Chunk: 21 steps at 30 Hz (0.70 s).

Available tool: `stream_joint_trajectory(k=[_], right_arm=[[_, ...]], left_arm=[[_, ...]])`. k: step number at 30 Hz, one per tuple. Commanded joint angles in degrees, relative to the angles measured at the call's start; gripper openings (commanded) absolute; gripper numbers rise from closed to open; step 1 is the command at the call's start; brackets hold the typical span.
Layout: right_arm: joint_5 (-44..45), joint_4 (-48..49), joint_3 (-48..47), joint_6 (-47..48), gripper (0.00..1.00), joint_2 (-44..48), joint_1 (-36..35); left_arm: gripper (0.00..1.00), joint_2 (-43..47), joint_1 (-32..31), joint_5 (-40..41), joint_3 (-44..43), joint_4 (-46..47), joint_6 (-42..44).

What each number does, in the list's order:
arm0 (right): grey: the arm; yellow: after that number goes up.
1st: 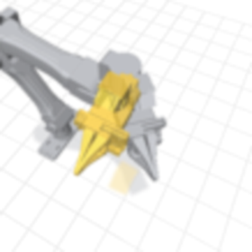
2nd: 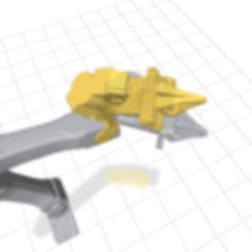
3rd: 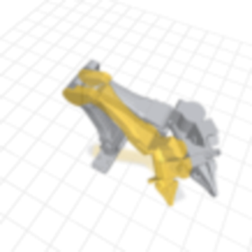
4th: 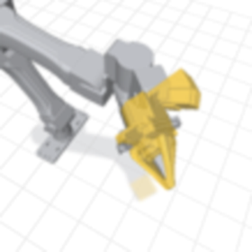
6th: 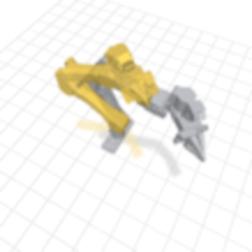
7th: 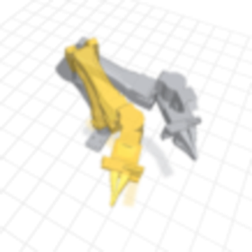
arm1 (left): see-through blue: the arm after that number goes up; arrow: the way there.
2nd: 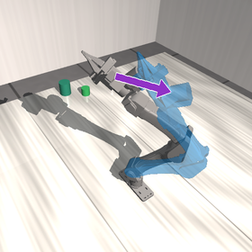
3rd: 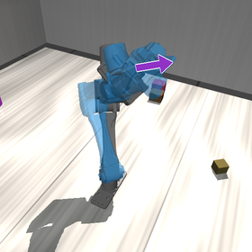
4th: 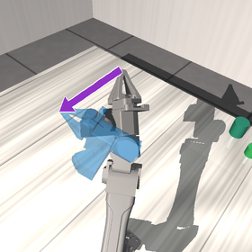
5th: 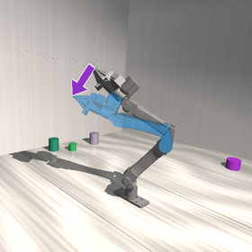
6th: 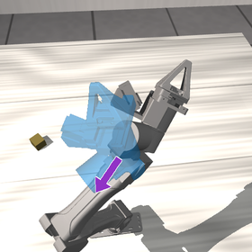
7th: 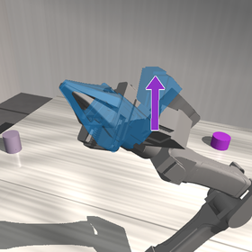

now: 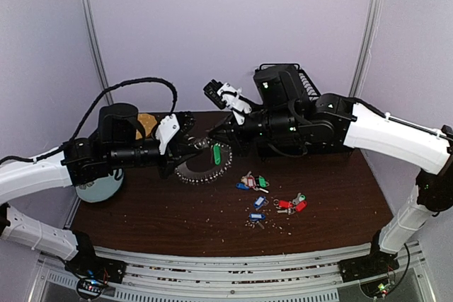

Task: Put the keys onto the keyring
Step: Adjust the keyring to the key storage ring.

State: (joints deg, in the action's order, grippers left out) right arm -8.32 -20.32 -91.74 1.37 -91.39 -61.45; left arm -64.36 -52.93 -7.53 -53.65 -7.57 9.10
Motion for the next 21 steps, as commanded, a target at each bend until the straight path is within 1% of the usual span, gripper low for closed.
stream_joint_trajectory(k=[1, 6, 9, 11, 15, 19, 20, 21], right_arm=[[0.2, -0.7, -3.3, -3.1, 0.0, 0.6, 0.5], [2.0, -8.1, -7.8, -8.9, 0.0, -2.0, 1.8], [2.1, -10.9, -8.7, -10.4, 0.0, -2.4, 1.8], [0.7, -11.8, -8.8, -10.9, 0.0, -2.5, 1.8], [-2.3, -11.4, -8.6, -12.4, 0.0, -3.3, 1.8], [-1.9, -8.7, -8.1, -14.7, 0.0, -3.7, 2.1], [-1.0, -7.4, -7.9, -15.9, 0.0, -3.9, 2.2], [0.2, -6.2, -7.6, -17.2, 0.0, -4.1, 2.4]], left_arm=[[0.0, 0.5, 0.4, -0.3, 0.2, 2.8, 2.2], [0.0, 0.5, 0.3, 9.7, 0.3, 2.4, 7.2], [0.0, 1.0, 0.3, 16.3, 1.7, 3.8, 11.6], [0.0, 1.2, 0.2, 19.6, 2.3, 4.7, 13.7], [0.0, 1.1, 0.3, 21.1, 2.8, 6.2, 15.4], [0.0, 1.0, 0.2, 22.1, 3.6, 8.5, 14.4], [0.17, 0.9, 0.3, 21.6, 3.6, 8.7, 13.4], [0.41, 0.9, 0.3, 20.6, 3.4, 8.7, 12.3]])
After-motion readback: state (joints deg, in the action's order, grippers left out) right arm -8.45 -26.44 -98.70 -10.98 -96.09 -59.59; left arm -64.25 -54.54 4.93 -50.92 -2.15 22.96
